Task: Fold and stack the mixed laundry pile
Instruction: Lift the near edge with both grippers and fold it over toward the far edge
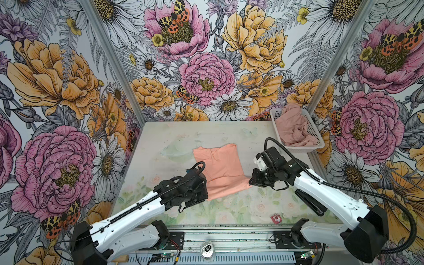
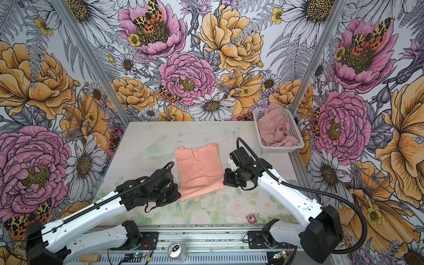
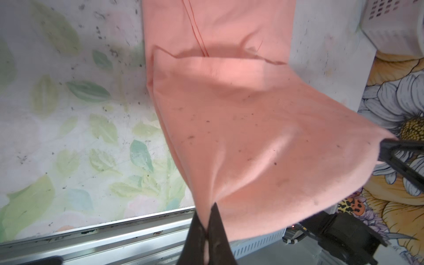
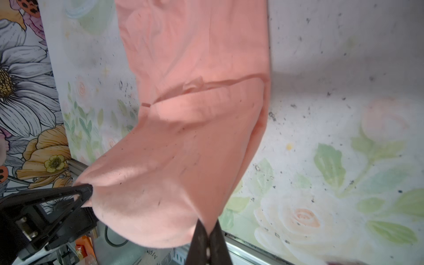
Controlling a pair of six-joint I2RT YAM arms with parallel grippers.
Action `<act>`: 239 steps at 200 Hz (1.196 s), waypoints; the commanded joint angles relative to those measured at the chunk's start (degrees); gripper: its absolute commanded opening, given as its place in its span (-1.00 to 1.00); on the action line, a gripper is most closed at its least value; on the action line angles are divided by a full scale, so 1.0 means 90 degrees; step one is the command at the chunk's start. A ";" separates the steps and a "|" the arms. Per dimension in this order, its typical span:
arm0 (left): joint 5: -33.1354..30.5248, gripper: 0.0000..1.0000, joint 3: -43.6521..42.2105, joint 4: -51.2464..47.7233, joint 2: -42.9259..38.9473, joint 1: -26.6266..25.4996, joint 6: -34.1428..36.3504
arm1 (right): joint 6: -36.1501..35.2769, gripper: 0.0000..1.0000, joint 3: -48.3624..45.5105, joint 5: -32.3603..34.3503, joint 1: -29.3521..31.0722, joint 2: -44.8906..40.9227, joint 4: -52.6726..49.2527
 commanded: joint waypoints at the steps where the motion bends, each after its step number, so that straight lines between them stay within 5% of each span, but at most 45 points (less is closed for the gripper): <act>1: 0.0400 -1.00 0.0516 -0.0167 0.0505 0.0627 0.1113 | -0.0453 -1.00 0.0629 0.0023 -0.0342 0.0548 0.0154; 80: 0.0996 -1.00 0.2325 -0.0155 0.2765 0.2231 0.2934 | -0.1245 -1.00 0.3050 -0.0301 -0.1054 0.3180 0.0427; 239: 0.0887 -1.00 0.3858 0.0213 0.4999 0.3309 0.3886 | -0.1288 -1.00 0.6132 -0.0594 -0.1391 0.6087 0.0631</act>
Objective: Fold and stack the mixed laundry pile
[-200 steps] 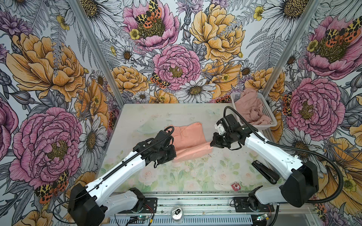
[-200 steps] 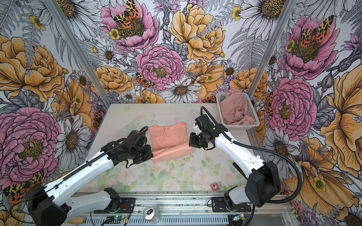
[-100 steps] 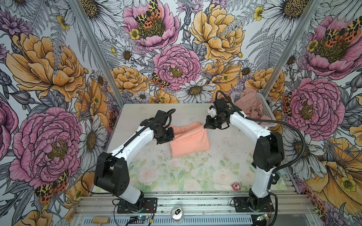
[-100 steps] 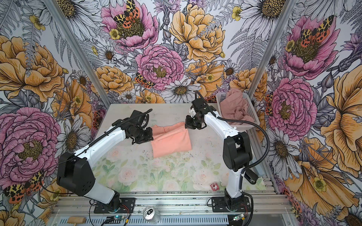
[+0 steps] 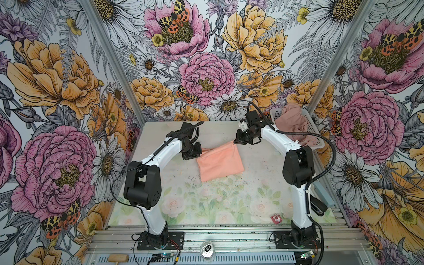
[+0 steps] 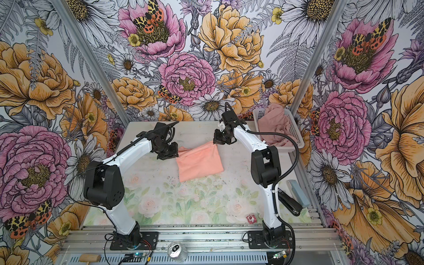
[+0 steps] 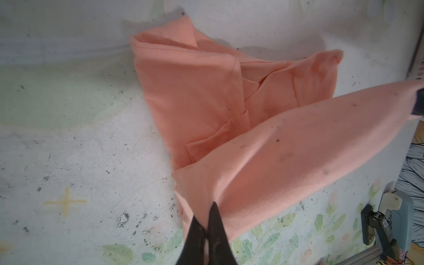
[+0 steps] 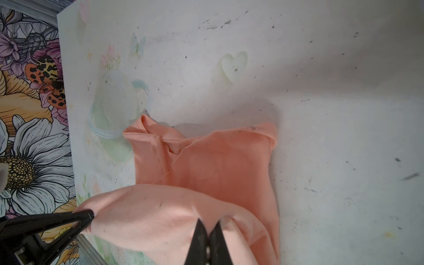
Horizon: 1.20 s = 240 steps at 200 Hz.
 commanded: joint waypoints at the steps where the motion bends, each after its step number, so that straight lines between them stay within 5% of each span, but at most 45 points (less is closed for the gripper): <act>1: -0.0146 -1.00 0.0167 0.0106 0.0041 0.0188 0.0207 | -0.0063 -1.00 0.0466 0.0128 -0.0113 0.0243 0.0294; 49: -0.0236 -1.00 0.0151 0.0429 0.0439 0.0467 0.0239 | 0.0051 -1.00 0.0832 0.0131 -0.0115 0.0711 0.0432; 57: -0.0267 -0.60 0.0202 0.0487 0.0520 0.0491 0.0266 | 0.0083 -1.00 0.0874 0.0142 -0.0121 0.0783 0.0461; 64: -0.0341 -0.31 0.0242 0.0492 0.0611 0.0504 0.0272 | 0.0089 -0.79 0.0925 0.0151 -0.0115 0.0843 0.0490; 81: -0.0471 -0.22 0.0271 0.0576 0.0676 0.0594 0.0237 | 0.0087 -0.31 0.1031 0.0113 -0.0120 0.0953 0.0576; 112: -0.0706 -0.16 0.0069 0.0741 0.0368 0.0680 0.0054 | -0.0070 0.00 0.1023 0.0332 -0.0150 0.0839 0.0627; 177: -0.1321 0.08 -0.0331 0.0738 -0.0653 0.0413 -0.0225 | -0.0101 0.10 0.0053 0.0534 0.0060 -0.0075 0.0848; 240: -0.0812 0.12 0.0320 0.0916 0.0582 -0.0392 -0.0301 | -0.0248 0.10 0.0121 0.0542 0.0499 0.0403 0.1112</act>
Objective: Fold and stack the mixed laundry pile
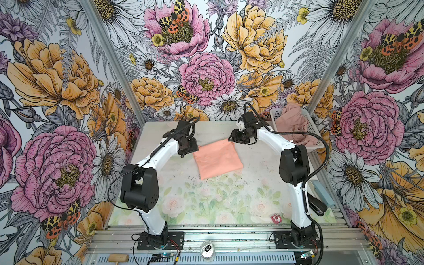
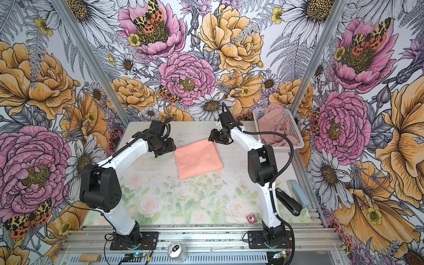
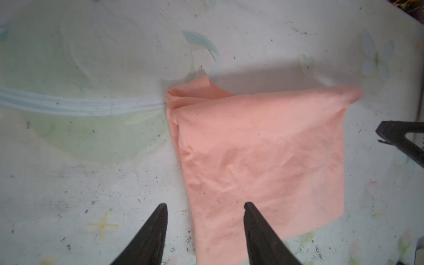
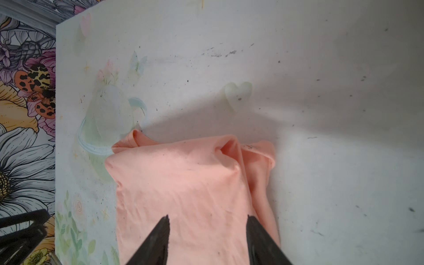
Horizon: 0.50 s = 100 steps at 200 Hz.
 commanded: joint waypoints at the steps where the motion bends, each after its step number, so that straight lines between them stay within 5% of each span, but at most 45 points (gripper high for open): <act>1: 0.0191 0.11 0.0321 0.0222 0.0650 -0.0236 -0.0117 | -0.0187 0.10 0.0281 0.0103 0.0150 0.0263 0.0270; 100: -0.0062 0.11 0.1514 0.0500 0.2320 -0.0034 0.0083 | 0.0023 0.07 0.0558 0.0967 0.0063 0.1276 0.0531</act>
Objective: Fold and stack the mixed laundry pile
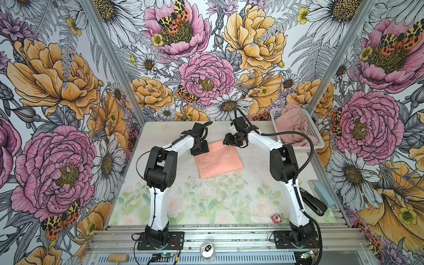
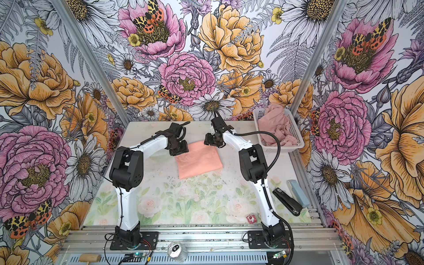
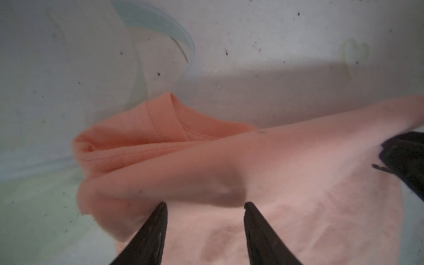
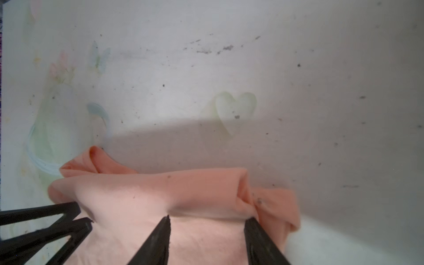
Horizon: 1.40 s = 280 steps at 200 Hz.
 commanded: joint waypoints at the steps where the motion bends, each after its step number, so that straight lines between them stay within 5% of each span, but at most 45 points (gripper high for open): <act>1: -0.0141 0.11 0.0190 0.0115 0.0150 0.0082 0.0192 | 0.0103 0.07 -0.0039 0.0355 -0.0039 0.0094 0.0101; 116: -0.0267 0.14 0.0766 -0.0034 0.0624 0.0099 0.0608 | 0.0720 0.03 -0.1662 0.0976 0.0016 -0.1214 0.0110; 149: -0.0330 0.37 0.0745 -0.0138 0.0118 -0.0110 0.0620 | 0.0795 0.05 -0.1843 0.1049 -0.0042 -0.1854 0.0091; 189: -0.0598 0.97 0.0299 -0.0171 -0.0601 -0.0754 0.0234 | 0.0766 0.09 -0.2147 0.1103 -0.0155 -0.2650 -0.0025; 280: -0.0794 0.97 0.0542 -0.0310 0.0352 -0.1798 -0.0938 | 0.0521 0.16 -0.3820 0.1232 -0.0337 -0.3800 -0.0004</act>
